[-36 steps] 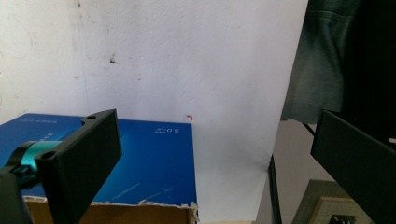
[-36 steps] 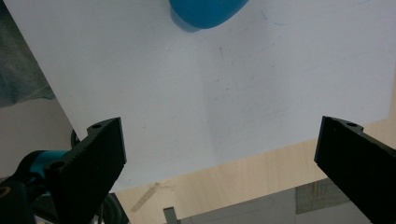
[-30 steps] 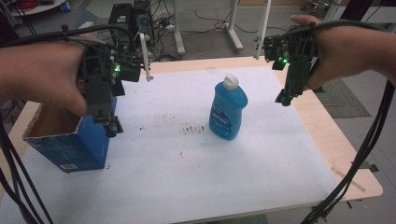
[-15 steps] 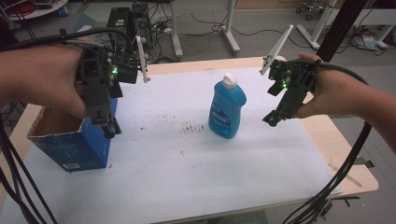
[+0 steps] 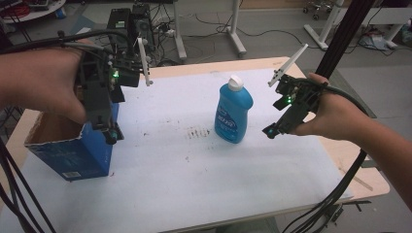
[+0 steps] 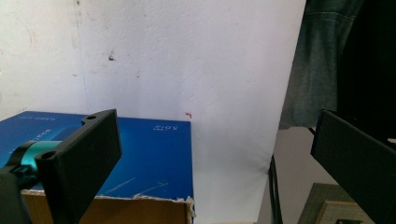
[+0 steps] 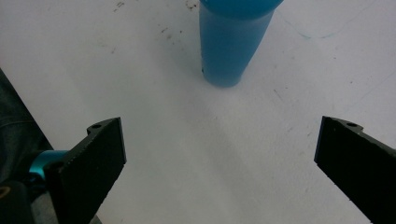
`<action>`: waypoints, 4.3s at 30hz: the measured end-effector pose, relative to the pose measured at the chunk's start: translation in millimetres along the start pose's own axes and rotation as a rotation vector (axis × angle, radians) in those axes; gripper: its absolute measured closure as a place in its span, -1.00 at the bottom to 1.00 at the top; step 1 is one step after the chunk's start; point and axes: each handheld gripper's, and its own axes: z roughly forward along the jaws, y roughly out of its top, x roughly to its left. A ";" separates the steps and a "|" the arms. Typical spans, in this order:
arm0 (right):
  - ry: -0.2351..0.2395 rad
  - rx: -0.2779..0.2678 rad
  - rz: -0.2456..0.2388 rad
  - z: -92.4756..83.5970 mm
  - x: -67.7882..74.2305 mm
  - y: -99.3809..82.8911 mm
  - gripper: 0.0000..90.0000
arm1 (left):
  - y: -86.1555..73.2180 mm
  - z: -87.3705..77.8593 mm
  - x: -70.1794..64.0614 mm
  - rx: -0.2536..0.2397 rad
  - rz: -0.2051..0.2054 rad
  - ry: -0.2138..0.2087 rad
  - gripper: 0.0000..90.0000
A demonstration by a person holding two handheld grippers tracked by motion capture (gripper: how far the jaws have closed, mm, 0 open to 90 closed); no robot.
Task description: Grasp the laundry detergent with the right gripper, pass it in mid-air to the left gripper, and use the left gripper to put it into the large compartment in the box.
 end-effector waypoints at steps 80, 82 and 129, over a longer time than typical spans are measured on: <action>-0.120 -0.632 0.275 114.1 3.3 -0.4 -0.76 | -16.9 4.7 1.2 0.000 -0.022 -0.009 -0.96; -0.125 -0.648 0.274 115.1 5.5 -0.7 -0.72 | -17.0 4.7 1.2 0.000 -0.022 -0.009 -0.96; -0.217 -0.701 0.235 120.2 12.0 -3.1 -0.27 | -15.1 8.7 5.6 0.015 -0.028 -0.019 -0.96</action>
